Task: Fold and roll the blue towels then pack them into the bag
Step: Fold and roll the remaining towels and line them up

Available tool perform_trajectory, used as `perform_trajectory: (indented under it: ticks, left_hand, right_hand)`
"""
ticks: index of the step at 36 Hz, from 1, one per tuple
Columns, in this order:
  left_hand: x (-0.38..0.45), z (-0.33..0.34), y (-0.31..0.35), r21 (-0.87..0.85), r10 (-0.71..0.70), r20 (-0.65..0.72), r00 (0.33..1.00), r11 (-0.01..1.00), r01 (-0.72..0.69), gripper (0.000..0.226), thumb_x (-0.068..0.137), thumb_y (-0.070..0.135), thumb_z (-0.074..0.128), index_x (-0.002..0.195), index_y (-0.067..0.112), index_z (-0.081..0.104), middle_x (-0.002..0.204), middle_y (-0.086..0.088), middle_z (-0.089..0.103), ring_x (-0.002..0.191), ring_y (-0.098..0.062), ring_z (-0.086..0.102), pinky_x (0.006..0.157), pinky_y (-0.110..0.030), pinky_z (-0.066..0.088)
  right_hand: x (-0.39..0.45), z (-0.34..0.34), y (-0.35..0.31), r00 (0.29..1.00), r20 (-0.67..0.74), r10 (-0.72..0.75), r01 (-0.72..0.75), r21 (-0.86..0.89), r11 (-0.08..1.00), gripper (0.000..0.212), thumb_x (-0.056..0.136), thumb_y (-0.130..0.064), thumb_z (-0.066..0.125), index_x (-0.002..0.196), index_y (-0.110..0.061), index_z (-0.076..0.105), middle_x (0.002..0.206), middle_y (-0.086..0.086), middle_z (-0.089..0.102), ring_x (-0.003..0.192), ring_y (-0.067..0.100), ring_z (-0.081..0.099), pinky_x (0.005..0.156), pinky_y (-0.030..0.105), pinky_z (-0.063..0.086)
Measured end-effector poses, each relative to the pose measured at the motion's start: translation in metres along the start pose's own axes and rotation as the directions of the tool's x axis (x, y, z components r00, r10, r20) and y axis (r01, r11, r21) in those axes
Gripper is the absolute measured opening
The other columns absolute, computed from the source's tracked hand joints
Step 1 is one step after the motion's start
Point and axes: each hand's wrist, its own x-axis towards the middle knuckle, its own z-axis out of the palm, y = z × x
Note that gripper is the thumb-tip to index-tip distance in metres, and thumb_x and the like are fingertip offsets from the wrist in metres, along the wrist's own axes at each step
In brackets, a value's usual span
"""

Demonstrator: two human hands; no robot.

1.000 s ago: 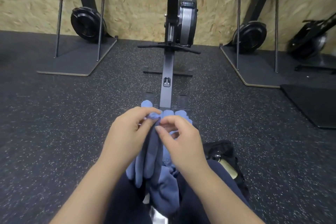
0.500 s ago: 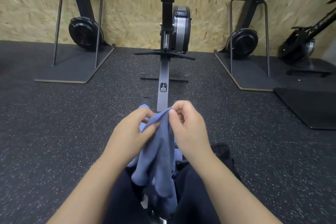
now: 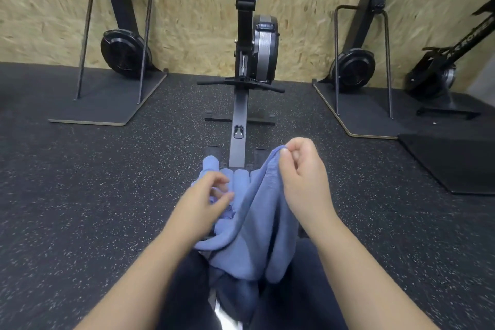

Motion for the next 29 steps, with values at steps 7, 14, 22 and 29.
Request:
perform_trajectory:
  ticks: [7, 14, 22, 29]
  left_hand:
    - [0.008, 0.028, 0.024, 0.017, 0.060, 0.076, 0.995, 0.998, -0.061, 0.002, 0.086, 0.024, 0.061, 0.088, 0.023, 0.060, 0.081, 0.012, 0.065, 0.076, -0.004, 0.059, 0.072, -0.028, 0.046]
    - [0.009, 0.029, -0.016, 0.175, -0.089, 0.064, 0.994, 0.982, 0.077, 0.012, 0.088, 0.019, 0.058, 0.077, 0.024, 0.059, 0.072, 0.009, 0.064, 0.068, -0.009, 0.057, 0.069, -0.031, 0.046]
    - [0.006, 0.020, -0.042, 0.101, -0.183, 0.014, 0.983, 0.978, 0.181, 0.024, 0.092, 0.020, 0.059, 0.073, 0.035, 0.059, 0.065, 0.016, 0.060, 0.066, -0.009, 0.055, 0.064, -0.030, 0.045]
    - [0.004, 0.012, -0.016, -0.098, -0.107, -0.094, 0.990, 0.990, 0.098, 0.025, 0.096, 0.022, 0.055, 0.072, 0.014, 0.056, 0.064, 0.010, 0.054, 0.062, -0.010, 0.046, 0.061, -0.029, 0.036]
  right_hand:
    - [-0.006, 0.004, -0.007, 0.997, 0.071, -0.043, 0.044, -0.015, 0.999, 0.018, 0.096, -0.014, 0.049, 0.084, -0.026, 0.043, 0.057, -0.017, 0.052, 0.056, 0.001, 0.046, 0.056, 0.014, 0.035]
    - [-0.007, -0.003, 0.004, 0.999, 0.026, -0.018, 0.018, -0.007, 1.000, 0.015, 0.097, -0.016, 0.048, 0.084, -0.023, 0.045, 0.056, -0.010, 0.042, 0.052, 0.005, 0.038, 0.053, 0.018, 0.032]
    - [-0.016, 0.000, 0.020, 0.997, -0.019, 0.081, -0.081, -0.009, 0.997, 0.011, 0.095, -0.018, 0.051, 0.090, -0.027, 0.046, 0.064, -0.012, 0.053, 0.059, 0.004, 0.046, 0.058, 0.017, 0.035]
    - [-0.034, 0.003, 0.033, 0.991, -0.002, 0.134, -0.134, -0.092, 0.987, 0.035, 0.087, 0.001, 0.047, 0.070, -0.029, 0.055, 0.060, -0.011, 0.055, 0.056, 0.004, 0.046, 0.055, 0.014, 0.033]
